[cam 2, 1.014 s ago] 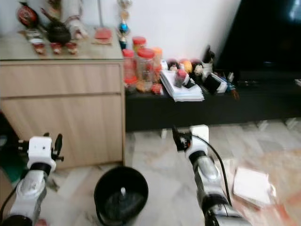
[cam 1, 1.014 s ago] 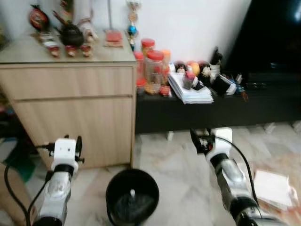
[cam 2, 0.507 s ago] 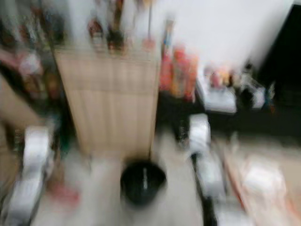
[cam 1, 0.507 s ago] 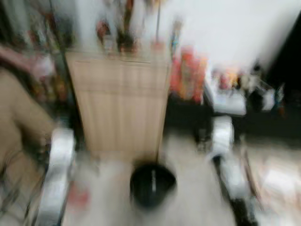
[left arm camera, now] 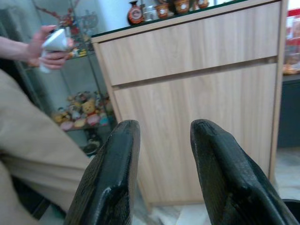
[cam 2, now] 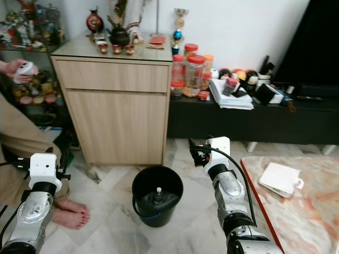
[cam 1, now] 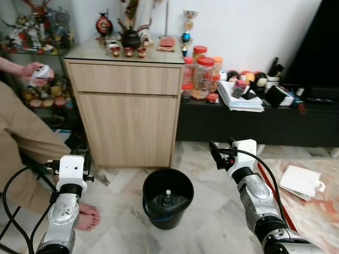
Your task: Picking trash to rubbish bin
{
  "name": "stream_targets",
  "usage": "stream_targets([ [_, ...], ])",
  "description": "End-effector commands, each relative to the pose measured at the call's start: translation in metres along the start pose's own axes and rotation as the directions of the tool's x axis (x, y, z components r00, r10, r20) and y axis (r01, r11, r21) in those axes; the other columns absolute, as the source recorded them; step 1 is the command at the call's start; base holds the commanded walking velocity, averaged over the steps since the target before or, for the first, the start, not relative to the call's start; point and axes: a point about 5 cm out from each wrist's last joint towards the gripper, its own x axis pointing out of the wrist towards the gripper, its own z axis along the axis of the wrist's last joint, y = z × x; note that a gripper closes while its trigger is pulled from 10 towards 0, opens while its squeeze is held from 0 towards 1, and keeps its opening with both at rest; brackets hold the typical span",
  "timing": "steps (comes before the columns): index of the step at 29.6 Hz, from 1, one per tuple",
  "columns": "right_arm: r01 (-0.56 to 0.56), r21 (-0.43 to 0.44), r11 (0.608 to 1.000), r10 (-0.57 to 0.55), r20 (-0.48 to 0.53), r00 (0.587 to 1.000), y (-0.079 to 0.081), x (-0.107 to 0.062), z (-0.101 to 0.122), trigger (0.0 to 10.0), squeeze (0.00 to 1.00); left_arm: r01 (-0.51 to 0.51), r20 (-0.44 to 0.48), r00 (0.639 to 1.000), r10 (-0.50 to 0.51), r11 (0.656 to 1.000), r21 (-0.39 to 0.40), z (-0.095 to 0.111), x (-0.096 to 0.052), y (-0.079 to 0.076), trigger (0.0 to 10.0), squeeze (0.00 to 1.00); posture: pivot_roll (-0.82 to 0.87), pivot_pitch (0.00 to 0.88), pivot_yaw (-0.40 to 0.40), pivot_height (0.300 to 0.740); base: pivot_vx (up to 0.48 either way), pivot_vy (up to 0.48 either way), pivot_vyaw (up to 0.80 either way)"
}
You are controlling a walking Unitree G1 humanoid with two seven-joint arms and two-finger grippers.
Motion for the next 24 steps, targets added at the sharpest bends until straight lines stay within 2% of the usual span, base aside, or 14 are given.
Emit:
stream_targets([
  [1,-0.006,-0.009,1.0,0.006,0.04,0.999,0.0,0.005,0.01,10.0,0.0,-0.001,0.013,1.0,0.001,1.0,-0.005,0.004,0.004,-0.002,10.0,0.0,0.06,0.005,-0.091,0.74,0.0,0.0,0.0],
  [7,-0.013,-0.017,1.0,0.015,0.123,0.992,0.003,0.014,0.029,10.0,0.0,-0.004,0.042,0.999,0.005,1.0,-0.009,0.012,0.008,-0.004,10.0,0.0,0.06,0.001,-0.087,0.74,0.0,0.0,0.0],
  [10,0.008,-0.016,1.0,-0.004,0.193,0.981,-0.001,0.019,0.046,10.0,0.0,-0.022,0.107,0.994,0.024,1.0,-0.012,0.027,0.013,-0.001,10.0,0.0,0.06,0.0,-0.083,0.74,0.0,0.0,0.0],
  [20,-0.004,-0.009,1.0,0.005,0.168,0.986,0.003,0.018,0.039,10.0,0.0,-0.018,0.097,0.995,0.019,1.0,-0.012,0.026,0.015,-0.002,10.0,0.0,0.06,0.0,-0.084,0.74,0.0,0.0,0.0],
  [24,0.002,0.0,1.0,-0.002,0.135,0.991,0.004,0.016,0.032,10.0,0.0,-0.015,0.064,0.998,0.016,1.0,-0.014,0.019,0.01,-0.003,10.0,0.0,0.06,0.0,-0.081,0.74,0.0,0.0,-0.79],
])
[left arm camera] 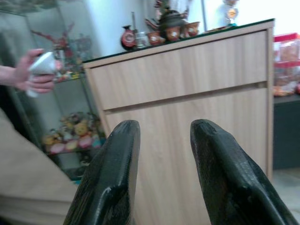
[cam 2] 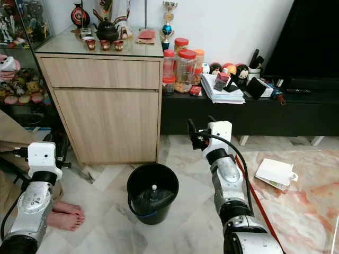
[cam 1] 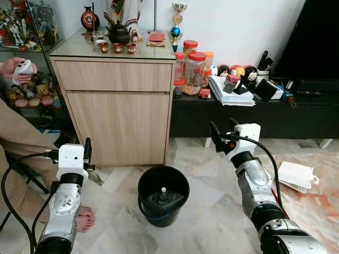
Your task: Picking trash to rubbish bin
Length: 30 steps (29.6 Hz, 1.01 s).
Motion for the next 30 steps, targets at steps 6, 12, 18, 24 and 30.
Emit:
stream_targets([
  [6,0.027,0.007,1.0,-0.027,-0.039,0.999,-0.004,-0.0055,-0.0077,10.0,0.0,0.001,-0.043,0.999,-0.001,1.0,-0.006,-0.0069,-0.0033,-0.0021,10.0,0.0,0.06,0.0,-0.078,0.74,0.0,0.0,-0.79],
  [12,0.028,0.008,1.0,-0.027,-0.044,0.999,-0.0026,-0.0062,-0.0095,10.0,0.0,0.008,-0.047,0.999,-0.007,1.0,0.02,-0.0077,-0.0029,-0.0016,10.0,0.0,0.06,0.0,-0.075,0.74,0.0,-0.079,-0.79],
  [18,0.023,0.01,1.0,-0.023,-0.044,0.999,-0.0009,-0.0061,-0.01,10.0,0.0,0.008,-0.049,0.999,-0.007,1.0,0.02,-0.0077,-0.0019,-0.0023,10.0,0.0,0.06,0.0,-0.074,0.74,0.0,-0.474,-0.79],
  [24,0.017,0.012,1.0,-0.017,-0.043,0.999,0.0007,-0.0061,-0.0102,10.0,0.0,0.006,-0.044,0.999,-0.005,1.0,0.017,-0.0066,-0.0013,-0.0029,10.0,0.0,0.06,0.0,-0.077,0.74,0.0,-0.435,-0.79],
  [30,0.009,0.018,1.0,-0.008,-0.045,0.999,0.0041,-0.0061,-0.0116,10.0,0.0,-0.004,-0.038,0.999,0.005,1.0,0.013,-0.0057,-0.0017,-0.0019,10.0,0.0,0.06,0.0,-0.079,0.74,0.0,-0.061,-0.79],
])
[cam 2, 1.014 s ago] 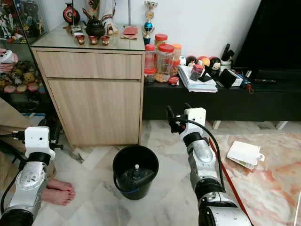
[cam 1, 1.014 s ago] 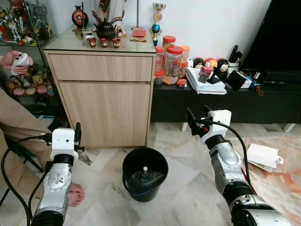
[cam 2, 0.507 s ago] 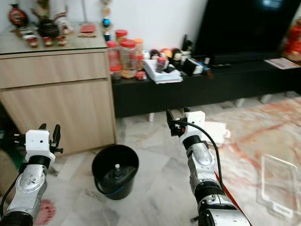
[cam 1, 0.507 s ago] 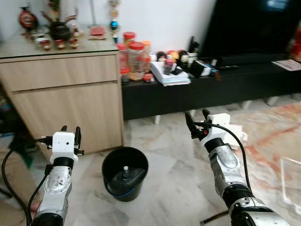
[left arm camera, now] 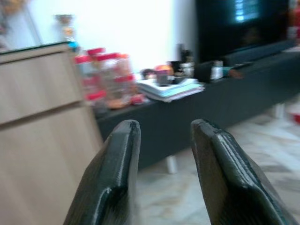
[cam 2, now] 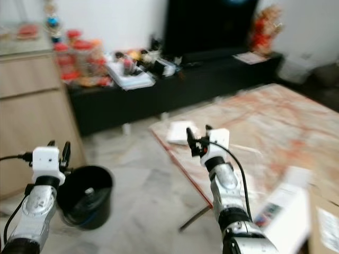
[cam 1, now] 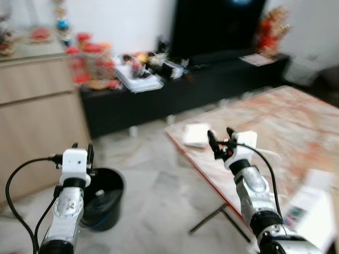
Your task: Picking trash to rubbish bin
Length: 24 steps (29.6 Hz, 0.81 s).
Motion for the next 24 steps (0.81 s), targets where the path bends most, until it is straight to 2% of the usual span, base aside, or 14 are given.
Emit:
stream_targets([
  [1,0.0,-0.007,1.0,0.0,0.012,1.0,-0.0022,0.0029,0.0052,10.0,0.0,0.0,0.013,1.0,0.001,1.0,-0.006,0.0035,0.0027,-0.0019,10.0,0.0,0.06,0.0,-0.082,0.74,0.0,0.0,-0.79],
  [24,-0.027,0.004,1.0,0.027,0.016,1.0,0.0048,0.0051,0.0058,10.0,0.0,-0.018,0.043,0.999,0.019,0.999,-0.032,0.0088,0.003,-0.0025,10.0,0.0,0.06,0.004,-0.091,0.74,0.0,0.0,-0.78],
])
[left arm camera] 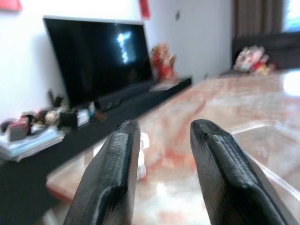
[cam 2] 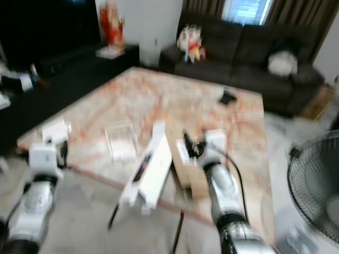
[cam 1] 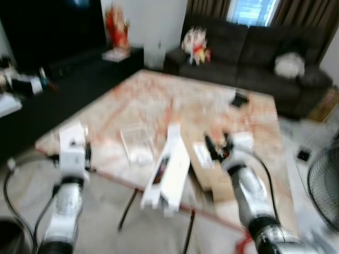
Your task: Picking trash to rubbish bin
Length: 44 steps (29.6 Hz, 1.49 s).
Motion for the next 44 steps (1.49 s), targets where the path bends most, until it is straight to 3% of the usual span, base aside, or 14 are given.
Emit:
stream_targets([
  [1,0.017,-0.003,1.0,-0.017,-0.001,1.0,-0.0063,-0.0017,0.0011,10.0,0.0,0.01,0.007,1.0,-0.01,1.0,-0.013,0.0018,0.0011,-0.0059,10.0,0.0,0.06,0.004,-0.091,0.74,0.0,0.0,-0.77],
  [17,0.004,0.001,1.0,-0.004,-0.007,1.0,-0.0028,-0.0017,-0.0006,10.0,0.0,-0.005,-0.008,1.0,0.005,0.999,-0.044,0.0009,-0.0003,-0.0046,10.0,0.0,0.05,0.008,-0.092,0.74,0.0,0.058,0.0],
  [44,0.037,0.018,0.999,-0.036,-0.033,0.999,-0.0037,-0.0019,-0.0041,10.0,0.0,0.0,-0.022,1.0,-0.001,0.999,-0.044,0.001,0.0016,-0.0036,10.0,0.0,0.06,0.009,-0.087,0.74,0.0,0.461,-0.18],
])
